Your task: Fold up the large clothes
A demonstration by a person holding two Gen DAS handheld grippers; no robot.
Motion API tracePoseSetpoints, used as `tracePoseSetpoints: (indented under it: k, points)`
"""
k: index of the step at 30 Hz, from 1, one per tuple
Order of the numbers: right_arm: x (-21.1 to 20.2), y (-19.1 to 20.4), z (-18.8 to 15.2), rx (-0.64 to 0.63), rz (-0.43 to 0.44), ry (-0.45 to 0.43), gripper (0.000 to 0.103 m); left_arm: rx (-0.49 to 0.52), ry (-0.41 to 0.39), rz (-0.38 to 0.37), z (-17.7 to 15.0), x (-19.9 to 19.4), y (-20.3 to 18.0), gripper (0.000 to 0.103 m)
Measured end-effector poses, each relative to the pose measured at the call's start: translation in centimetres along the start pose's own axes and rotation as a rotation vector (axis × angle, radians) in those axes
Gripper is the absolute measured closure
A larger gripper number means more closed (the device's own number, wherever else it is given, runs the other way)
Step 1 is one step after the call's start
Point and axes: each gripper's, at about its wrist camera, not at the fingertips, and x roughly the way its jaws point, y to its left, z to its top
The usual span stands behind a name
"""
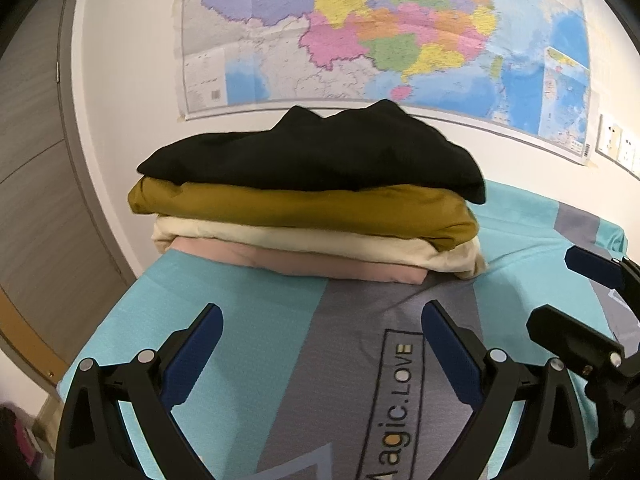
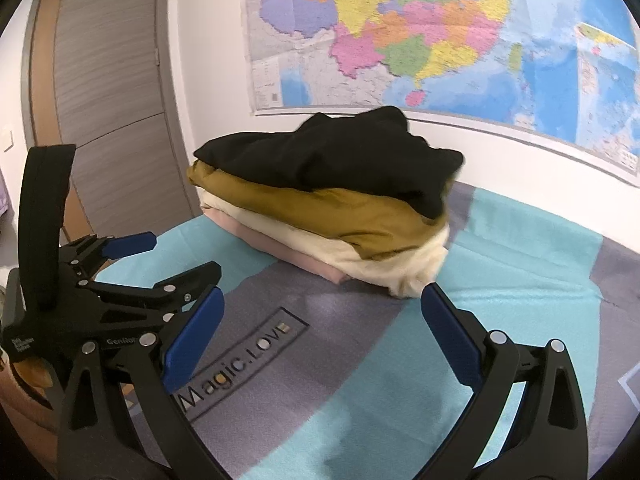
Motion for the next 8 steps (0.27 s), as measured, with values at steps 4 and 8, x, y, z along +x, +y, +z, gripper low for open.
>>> tracePoseSetpoints:
  k: [4,8]
  points:
    - [-1.5,-2.3,-1.2,0.046,-0.07,0.025,0.006,-0.006,0.09,-0.073,-0.5,1.6,-2.1,0.007]
    - [-3.9,-6.1,-3.5,0.123,-0.215,0.082,0.006,0.014,0.155,-0.151,-1.1,3.2,-6.0,0.007]
